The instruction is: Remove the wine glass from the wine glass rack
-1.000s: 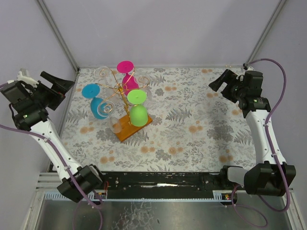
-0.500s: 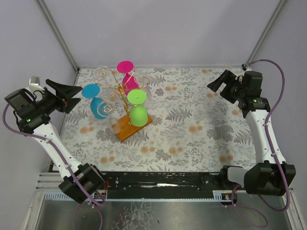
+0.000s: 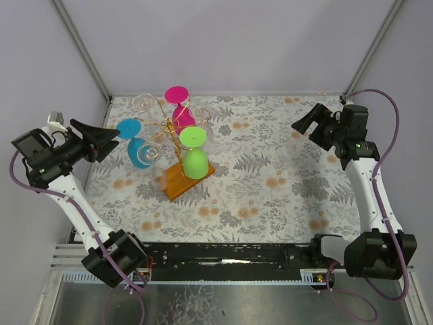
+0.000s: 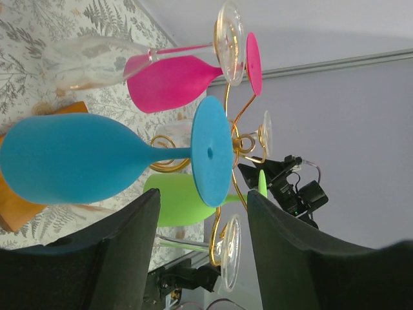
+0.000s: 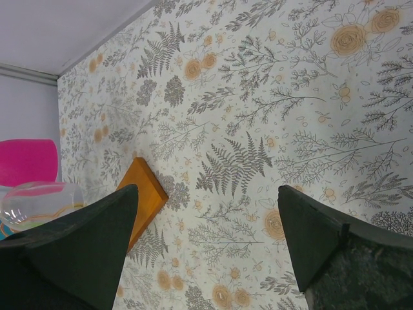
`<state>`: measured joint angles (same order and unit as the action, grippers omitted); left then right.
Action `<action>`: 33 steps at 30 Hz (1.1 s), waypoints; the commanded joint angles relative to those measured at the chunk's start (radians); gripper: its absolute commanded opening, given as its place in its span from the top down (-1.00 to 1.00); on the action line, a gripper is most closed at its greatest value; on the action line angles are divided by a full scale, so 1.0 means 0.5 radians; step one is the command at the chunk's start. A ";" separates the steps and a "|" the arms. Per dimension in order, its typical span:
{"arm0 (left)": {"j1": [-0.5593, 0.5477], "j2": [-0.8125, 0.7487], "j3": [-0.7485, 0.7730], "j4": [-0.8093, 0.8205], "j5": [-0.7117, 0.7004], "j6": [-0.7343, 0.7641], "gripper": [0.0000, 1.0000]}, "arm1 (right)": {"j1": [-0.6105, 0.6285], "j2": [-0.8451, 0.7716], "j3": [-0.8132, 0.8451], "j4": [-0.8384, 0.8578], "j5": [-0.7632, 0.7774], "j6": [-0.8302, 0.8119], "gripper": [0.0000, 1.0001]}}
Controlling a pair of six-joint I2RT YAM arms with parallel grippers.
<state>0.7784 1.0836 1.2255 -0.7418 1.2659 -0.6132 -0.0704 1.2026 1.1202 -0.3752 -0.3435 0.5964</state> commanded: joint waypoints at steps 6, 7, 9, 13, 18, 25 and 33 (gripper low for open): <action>-0.096 -0.015 -0.056 -0.027 0.036 -0.016 0.05 | -0.006 -0.034 0.031 0.053 -0.043 0.010 -0.91; -0.107 -0.016 -0.064 0.003 0.031 -0.054 0.09 | -0.006 -0.031 0.029 0.055 -0.045 0.010 -0.91; -0.123 -0.023 -0.081 0.069 0.026 -0.113 0.18 | -0.006 -0.031 0.024 0.055 -0.048 0.010 -0.91; -0.144 -0.026 -0.098 0.138 0.006 -0.168 0.39 | -0.006 -0.041 0.007 0.060 -0.043 0.013 -0.91; -0.159 -0.021 -0.127 0.225 -0.011 -0.233 0.52 | -0.006 -0.057 -0.004 0.062 -0.037 0.012 -0.91; -0.164 -0.010 -0.123 0.300 -0.026 -0.290 0.53 | -0.006 -0.064 -0.018 0.068 -0.034 0.020 -0.91; -0.162 0.012 -0.103 0.309 0.013 -0.309 1.00 | -0.006 -0.067 -0.039 0.091 -0.033 0.052 -0.90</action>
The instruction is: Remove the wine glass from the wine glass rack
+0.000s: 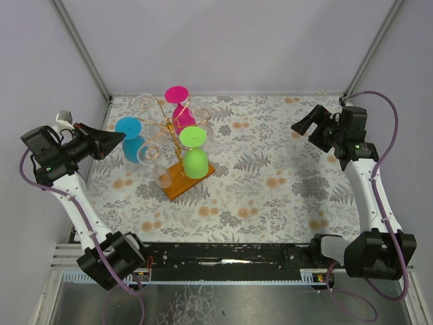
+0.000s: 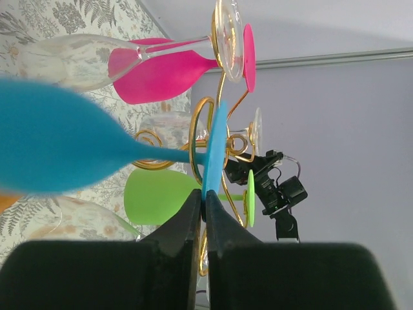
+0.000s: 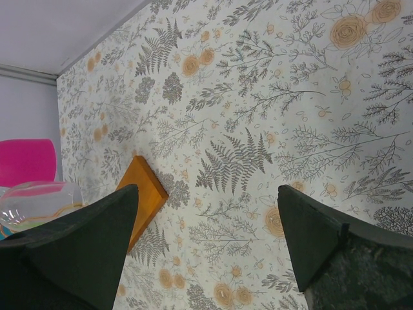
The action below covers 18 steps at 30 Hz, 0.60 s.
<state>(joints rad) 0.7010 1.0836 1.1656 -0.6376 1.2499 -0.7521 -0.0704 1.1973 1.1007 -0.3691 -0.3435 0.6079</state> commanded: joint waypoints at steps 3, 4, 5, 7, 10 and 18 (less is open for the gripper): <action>-0.008 0.019 0.031 0.100 0.056 -0.048 1.00 | -0.006 -0.057 -0.002 0.081 -0.029 0.032 -0.90; -0.009 0.024 0.040 0.100 0.058 -0.057 1.00 | -0.005 -0.059 -0.003 0.080 -0.029 0.032 -0.90; -0.008 0.029 0.048 0.100 0.059 -0.071 1.00 | -0.006 -0.060 -0.007 0.081 -0.026 0.037 -0.90; -0.004 0.038 0.060 0.134 0.062 -0.122 1.00 | -0.006 -0.062 -0.011 0.081 -0.018 0.043 -0.90; -0.005 0.043 0.039 0.283 0.058 -0.287 1.00 | -0.006 -0.065 -0.017 0.085 -0.008 0.057 -0.97; -0.004 0.069 0.013 0.610 0.032 -0.629 1.00 | -0.006 -0.083 -0.037 0.081 0.015 0.067 -0.98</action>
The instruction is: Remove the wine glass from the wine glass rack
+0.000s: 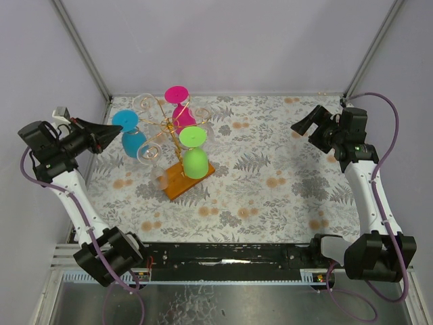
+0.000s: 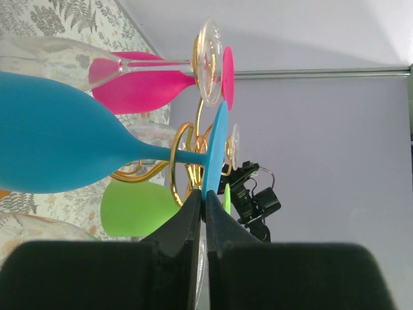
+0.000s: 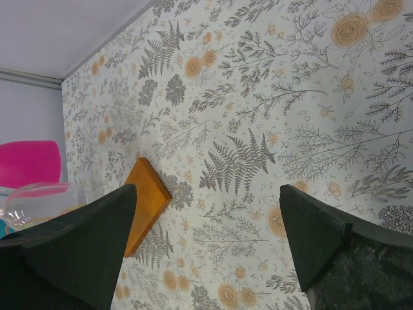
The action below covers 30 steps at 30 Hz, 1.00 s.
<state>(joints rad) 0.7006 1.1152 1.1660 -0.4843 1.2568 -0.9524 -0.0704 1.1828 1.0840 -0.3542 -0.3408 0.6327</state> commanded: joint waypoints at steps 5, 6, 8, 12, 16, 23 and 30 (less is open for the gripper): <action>-0.011 0.014 0.019 0.309 0.031 -0.259 1.00 | -0.006 -0.073 -0.028 0.052 0.019 0.025 -0.98; -0.019 0.013 0.019 0.309 0.031 -0.263 1.00 | -0.006 -0.076 -0.035 0.052 0.019 0.026 -0.98; -0.040 0.015 0.022 0.309 0.025 -0.266 1.00 | -0.006 -0.085 -0.047 0.052 0.019 0.033 -0.98; -0.112 0.024 0.031 0.312 -0.001 -0.270 1.00 | -0.006 -0.104 -0.059 0.052 0.019 0.035 -0.98; -0.188 0.019 0.028 0.312 -0.024 -0.274 1.00 | -0.005 -0.129 -0.076 0.049 0.022 0.036 -0.97; -0.263 0.001 0.017 0.312 -0.016 -0.280 1.00 | -0.006 -0.176 -0.085 0.023 0.043 0.036 -0.98; -0.274 -0.047 0.038 0.141 0.031 -0.169 1.00 | -0.006 -0.198 -0.088 0.003 0.047 0.033 -0.98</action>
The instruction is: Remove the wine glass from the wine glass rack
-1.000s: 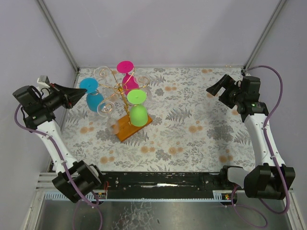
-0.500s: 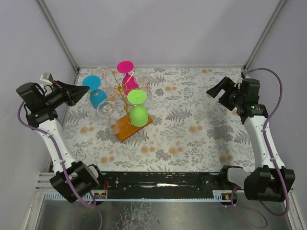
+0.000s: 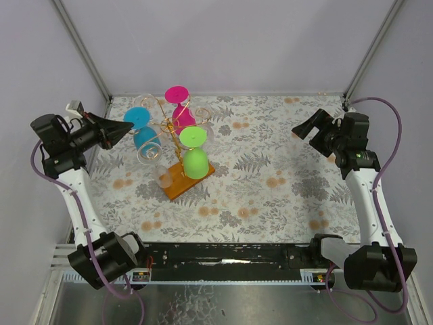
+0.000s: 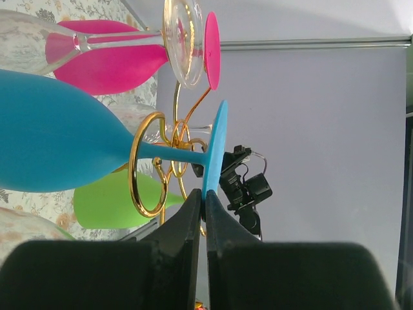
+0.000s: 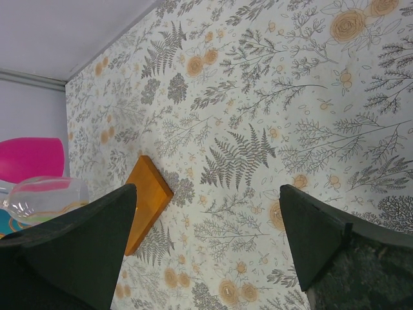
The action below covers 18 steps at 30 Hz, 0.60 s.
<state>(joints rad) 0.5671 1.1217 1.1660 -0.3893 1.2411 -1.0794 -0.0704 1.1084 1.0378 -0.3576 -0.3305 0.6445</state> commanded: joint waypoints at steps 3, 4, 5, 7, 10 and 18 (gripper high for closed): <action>-0.009 -0.075 0.062 -0.170 0.081 0.178 1.00 | -0.007 -0.062 -0.011 0.004 0.026 0.008 -0.98; -0.011 -0.085 0.065 -0.195 0.085 0.191 1.00 | -0.006 -0.067 -0.017 0.004 0.026 0.009 -0.98; -0.009 -0.091 0.071 -0.222 0.090 0.213 1.00 | -0.006 -0.072 -0.022 0.002 0.023 0.009 -0.98; -0.010 -0.108 0.082 -0.283 0.096 0.253 1.00 | -0.006 -0.080 -0.029 0.000 0.023 0.009 -0.98; -0.008 -0.127 0.091 -0.355 0.094 0.296 1.00 | -0.006 -0.087 -0.039 -0.005 0.020 0.005 -0.98; 0.007 -0.191 0.129 -0.573 0.061 0.401 1.00 | -0.006 -0.076 -0.011 -0.049 0.020 -0.036 -0.98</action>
<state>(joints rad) 0.5644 1.0492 1.1816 -0.5915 1.2522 -0.9382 -0.0704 1.0859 1.0168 -0.3767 -0.3305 0.6437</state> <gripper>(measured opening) 0.009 0.987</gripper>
